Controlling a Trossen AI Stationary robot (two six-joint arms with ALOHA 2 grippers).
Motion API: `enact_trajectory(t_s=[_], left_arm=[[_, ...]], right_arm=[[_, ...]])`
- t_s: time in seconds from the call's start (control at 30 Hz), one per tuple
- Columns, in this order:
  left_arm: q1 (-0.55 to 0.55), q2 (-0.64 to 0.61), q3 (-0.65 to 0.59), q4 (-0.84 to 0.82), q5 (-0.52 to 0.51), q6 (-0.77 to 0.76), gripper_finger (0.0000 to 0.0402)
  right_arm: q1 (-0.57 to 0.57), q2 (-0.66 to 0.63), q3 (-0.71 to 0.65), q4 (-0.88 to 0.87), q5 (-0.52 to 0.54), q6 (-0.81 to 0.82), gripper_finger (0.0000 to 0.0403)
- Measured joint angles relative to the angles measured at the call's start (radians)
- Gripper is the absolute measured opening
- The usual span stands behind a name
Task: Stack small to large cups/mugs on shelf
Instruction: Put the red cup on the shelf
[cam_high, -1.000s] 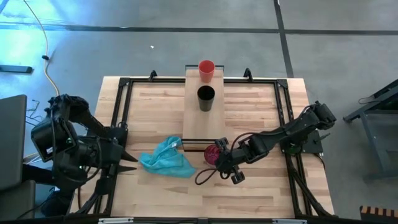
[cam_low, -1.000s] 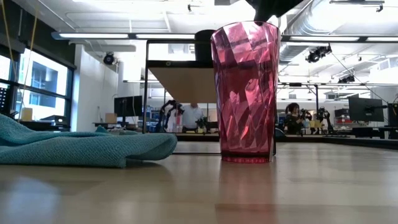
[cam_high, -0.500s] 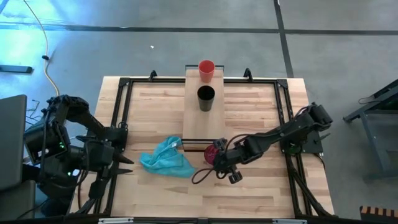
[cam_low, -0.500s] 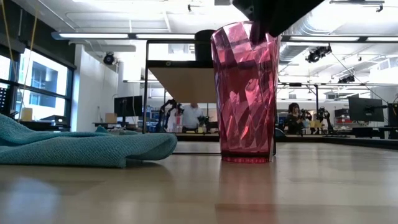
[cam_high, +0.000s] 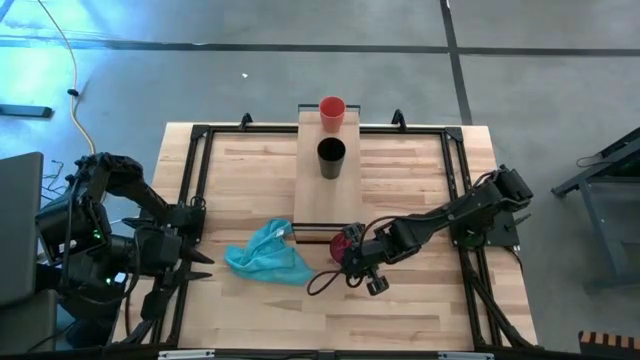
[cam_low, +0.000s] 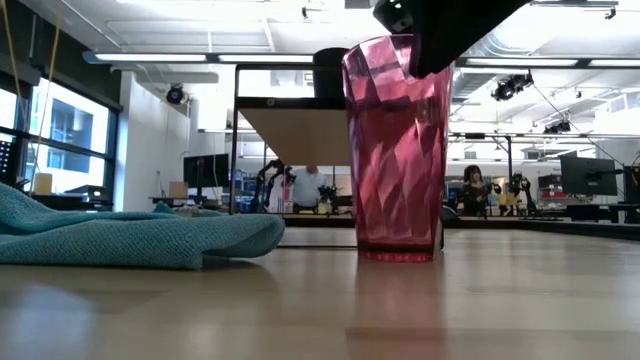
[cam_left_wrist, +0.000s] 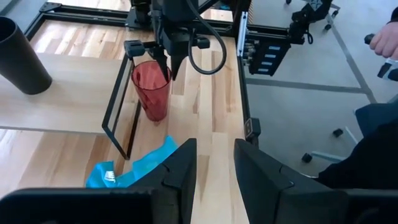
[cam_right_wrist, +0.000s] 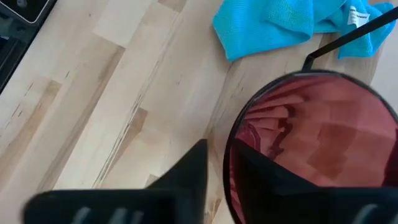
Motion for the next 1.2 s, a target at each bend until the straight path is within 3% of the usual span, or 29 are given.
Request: enact_trajectory(t_s=[0.13, 0.7, 1.2], left_arm=[[0.000, 0.000, 0.000, 0.000, 0.000, 0.001, 0.0097], [0.001, 0.000, 0.000, 0.000, 0.000, 0.010, 0.0097], [0.001, 0.000, 0.000, 0.000, -0.008, 0.010, 0.0097]], right_arm=[[0.000, 0.000, 0.000, -0.001, -0.002, -0.010, 0.0008], [0.003, 0.000, 0.016, -0.018, -0.055, 0.012, 0.0002], [0.003, 0.000, 0.274, -0.244, -0.065, 0.000, 0.0000]])
